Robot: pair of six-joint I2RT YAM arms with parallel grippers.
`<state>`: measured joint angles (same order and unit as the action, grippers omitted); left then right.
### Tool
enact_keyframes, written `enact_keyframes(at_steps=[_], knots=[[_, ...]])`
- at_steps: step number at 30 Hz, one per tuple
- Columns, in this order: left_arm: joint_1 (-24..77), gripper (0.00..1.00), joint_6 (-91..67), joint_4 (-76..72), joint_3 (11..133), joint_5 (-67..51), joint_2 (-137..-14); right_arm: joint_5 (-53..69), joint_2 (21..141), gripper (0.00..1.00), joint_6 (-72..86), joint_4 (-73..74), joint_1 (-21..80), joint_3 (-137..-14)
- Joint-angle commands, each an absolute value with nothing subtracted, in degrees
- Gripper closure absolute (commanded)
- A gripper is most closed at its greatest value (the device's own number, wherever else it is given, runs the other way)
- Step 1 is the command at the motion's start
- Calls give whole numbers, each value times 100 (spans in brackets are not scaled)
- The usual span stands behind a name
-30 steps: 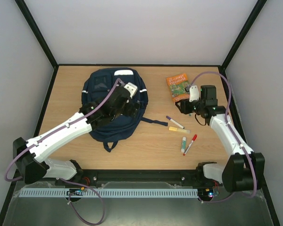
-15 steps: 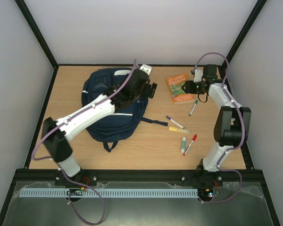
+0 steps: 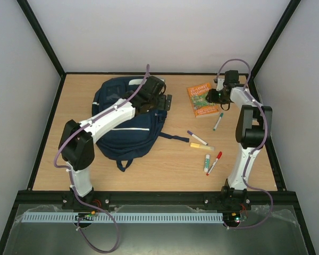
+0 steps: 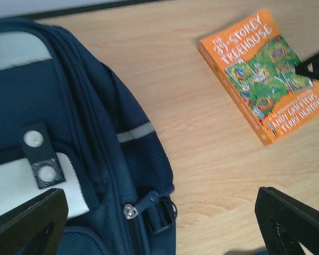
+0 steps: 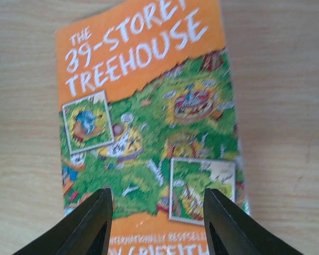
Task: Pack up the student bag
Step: Move the book to the center of the board.
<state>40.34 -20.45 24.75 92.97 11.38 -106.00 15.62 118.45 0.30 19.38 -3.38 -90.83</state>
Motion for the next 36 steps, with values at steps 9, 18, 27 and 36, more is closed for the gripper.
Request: enact_keyframes(at_steps=[9, 18, 27, 36], knots=[[4058, 1, -1985, 2189, 8809, -937, -10795, 890, 12761, 53, 78, 2319, -412, -10306], [4149, 7, -2080, 1928, 8330, -807, -10627, 1223, 13532, 59, -81, 2901, -413, -11063], [4184, 9, -2226, 1753, 8049, -746, -10598, 1674, 13340, 77, -250, 2753, -325, -10285], [4184, 12, -2517, 1557, 8060, -868, -10769, 1866, 12878, 79, -398, 2382, -15, -9114]])
